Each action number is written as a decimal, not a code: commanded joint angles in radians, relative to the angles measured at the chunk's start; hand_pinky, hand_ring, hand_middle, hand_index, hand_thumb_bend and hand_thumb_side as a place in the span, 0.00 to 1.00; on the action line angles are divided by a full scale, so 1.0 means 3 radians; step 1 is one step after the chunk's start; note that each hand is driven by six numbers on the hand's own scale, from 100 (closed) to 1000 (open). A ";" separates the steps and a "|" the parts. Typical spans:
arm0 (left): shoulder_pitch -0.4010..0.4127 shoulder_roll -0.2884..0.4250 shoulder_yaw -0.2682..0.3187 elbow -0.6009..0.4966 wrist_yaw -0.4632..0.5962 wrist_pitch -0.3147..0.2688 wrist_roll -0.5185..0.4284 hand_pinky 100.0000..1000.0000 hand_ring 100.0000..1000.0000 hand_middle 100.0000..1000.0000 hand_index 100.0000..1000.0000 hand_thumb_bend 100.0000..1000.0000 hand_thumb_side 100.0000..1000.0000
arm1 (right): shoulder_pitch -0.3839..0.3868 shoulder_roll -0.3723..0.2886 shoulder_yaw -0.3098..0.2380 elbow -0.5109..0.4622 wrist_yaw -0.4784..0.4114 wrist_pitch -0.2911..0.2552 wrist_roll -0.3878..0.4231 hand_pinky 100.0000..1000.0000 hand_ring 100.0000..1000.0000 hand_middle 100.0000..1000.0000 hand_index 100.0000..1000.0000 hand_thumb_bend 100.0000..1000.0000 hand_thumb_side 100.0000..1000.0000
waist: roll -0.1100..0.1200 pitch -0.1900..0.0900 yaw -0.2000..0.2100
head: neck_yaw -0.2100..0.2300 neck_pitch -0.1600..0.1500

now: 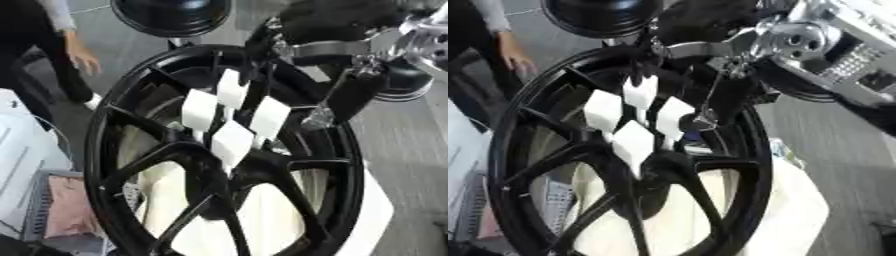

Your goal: Pull the pin out of the wheel hub.

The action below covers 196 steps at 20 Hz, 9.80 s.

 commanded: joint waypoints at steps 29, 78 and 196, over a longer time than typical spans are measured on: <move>-0.0075 -0.0025 -0.0019 -0.0055 -0.0089 0.0033 0.0031 0.74 0.59 0.58 0.79 0.00 0.68 | 0.0270 -0.0195 -0.0201 0.0097 0.0011 -0.0173 -0.0281 0.83 0.72 0.64 0.76 0.35 0.00 | 0.0005 0.0099 0.0017 | 0.0035 -0.0043; -0.0072 -0.0059 -0.0015 -0.0055 -0.0068 0.0092 0.0054 0.74 0.58 0.58 0.78 0.00 0.69 | 0.0349 -0.0114 -0.0246 0.0299 0.0327 0.0583 -0.0544 0.80 0.70 0.63 0.75 0.50 0.23 | -0.0037 0.0136 -0.0020 | 0.0060 -0.0113; -0.0037 -0.0121 0.0008 -0.0055 -0.0069 0.0173 0.0094 0.76 0.58 0.58 0.78 0.00 0.70 | 0.0287 0.0024 -0.0342 0.0109 -0.0129 0.1507 -0.0920 0.75 0.58 0.36 0.52 0.10 0.00 | -0.0116 0.0077 -0.0041 | 0.0041 -0.0130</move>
